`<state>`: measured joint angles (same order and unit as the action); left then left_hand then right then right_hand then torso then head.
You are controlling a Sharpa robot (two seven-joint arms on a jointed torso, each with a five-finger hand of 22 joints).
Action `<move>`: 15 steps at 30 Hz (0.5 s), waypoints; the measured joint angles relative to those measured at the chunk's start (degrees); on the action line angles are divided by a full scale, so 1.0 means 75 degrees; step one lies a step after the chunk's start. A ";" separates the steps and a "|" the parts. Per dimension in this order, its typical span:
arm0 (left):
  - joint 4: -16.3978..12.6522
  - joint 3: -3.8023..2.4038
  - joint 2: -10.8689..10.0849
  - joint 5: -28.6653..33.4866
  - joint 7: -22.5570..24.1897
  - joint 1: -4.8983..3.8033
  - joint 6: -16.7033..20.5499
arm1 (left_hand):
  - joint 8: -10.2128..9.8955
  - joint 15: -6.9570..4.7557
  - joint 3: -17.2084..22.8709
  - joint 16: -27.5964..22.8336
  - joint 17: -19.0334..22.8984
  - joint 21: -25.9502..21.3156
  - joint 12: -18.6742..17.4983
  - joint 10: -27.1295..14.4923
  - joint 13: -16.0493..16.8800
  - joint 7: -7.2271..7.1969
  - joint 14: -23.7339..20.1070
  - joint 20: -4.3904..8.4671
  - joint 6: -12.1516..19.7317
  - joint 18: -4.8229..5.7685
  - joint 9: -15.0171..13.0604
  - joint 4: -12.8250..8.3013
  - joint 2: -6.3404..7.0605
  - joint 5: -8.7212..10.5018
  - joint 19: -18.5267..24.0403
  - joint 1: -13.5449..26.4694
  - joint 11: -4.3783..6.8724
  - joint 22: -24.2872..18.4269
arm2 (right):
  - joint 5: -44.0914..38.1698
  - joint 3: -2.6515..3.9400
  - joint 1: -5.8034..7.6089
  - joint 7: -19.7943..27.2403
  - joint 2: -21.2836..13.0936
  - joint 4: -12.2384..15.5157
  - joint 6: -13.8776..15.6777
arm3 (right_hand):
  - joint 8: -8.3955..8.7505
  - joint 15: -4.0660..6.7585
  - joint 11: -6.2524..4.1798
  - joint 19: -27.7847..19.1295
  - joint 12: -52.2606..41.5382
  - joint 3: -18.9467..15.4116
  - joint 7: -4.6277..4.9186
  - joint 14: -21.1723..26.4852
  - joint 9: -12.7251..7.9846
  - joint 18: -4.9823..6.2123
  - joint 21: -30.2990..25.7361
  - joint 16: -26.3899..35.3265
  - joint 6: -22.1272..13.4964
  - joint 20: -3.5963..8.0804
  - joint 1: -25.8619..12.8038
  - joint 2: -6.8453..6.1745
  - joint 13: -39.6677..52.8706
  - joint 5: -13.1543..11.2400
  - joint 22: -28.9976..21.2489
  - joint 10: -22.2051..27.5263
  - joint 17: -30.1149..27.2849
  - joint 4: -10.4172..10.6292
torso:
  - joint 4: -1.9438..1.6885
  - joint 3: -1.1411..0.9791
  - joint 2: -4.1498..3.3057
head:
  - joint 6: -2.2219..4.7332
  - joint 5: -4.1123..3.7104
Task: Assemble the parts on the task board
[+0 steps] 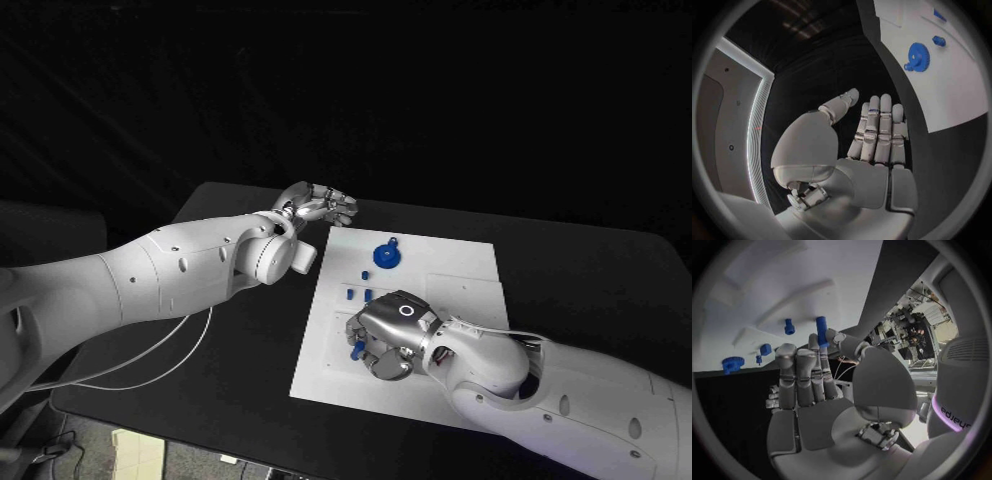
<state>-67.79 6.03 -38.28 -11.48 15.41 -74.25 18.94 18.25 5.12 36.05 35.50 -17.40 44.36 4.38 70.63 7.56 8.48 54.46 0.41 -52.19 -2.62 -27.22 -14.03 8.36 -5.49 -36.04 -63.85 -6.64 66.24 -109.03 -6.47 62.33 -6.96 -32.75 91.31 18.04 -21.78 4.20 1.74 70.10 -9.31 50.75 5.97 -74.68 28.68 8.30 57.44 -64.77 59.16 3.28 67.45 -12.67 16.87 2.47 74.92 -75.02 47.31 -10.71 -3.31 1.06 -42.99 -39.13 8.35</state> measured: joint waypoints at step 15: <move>0.0004 0.0000 -0.0009 0.0001 -0.0001 0.0000 -0.0006 | 0.0000 0.0000 0.0000 0.0000 -0.0010 0.0000 0.0000 0.0000 -0.0006 0.0000 0.0000 0.0000 0.0000 0.0000 0.0000 0.0000 0.0000 0.0000 0.0000 0.0000 0.0000 0.0001 | -0.0103 -0.0027 0.0001 -0.0044 0.0050 -0.0032 -0.0126 | 0.0001 0.0001 0.0031 0.0020 0.0001 -0.0008 0.0001 0.0000 0.0009 0.0000 0.0000 0.0001 -0.0002 0.0018 -0.0001 -0.0002 0.0002 -0.0003 -0.0001 -0.0005 0.0000 -0.0050 | 0.0000 0.0007 0.0004 | -0.0014 0.0009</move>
<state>-67.76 6.03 -38.35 -11.47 15.40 -74.25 18.89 18.25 5.12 36.05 35.50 -17.47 44.36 4.38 70.62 7.51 8.48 54.46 0.41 -52.19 -2.62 -27.23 -14.03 8.36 -5.49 -36.04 -63.85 -6.64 66.24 -109.81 -6.67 62.33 -7.30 -32.37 91.07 17.10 -21.77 4.21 1.97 70.25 -9.30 50.68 5.97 -74.68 28.75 8.30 57.44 -64.76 59.15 3.41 67.44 -12.68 16.89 2.45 74.91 -75.06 47.31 -11.08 -3.31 1.11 -42.96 -39.23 8.42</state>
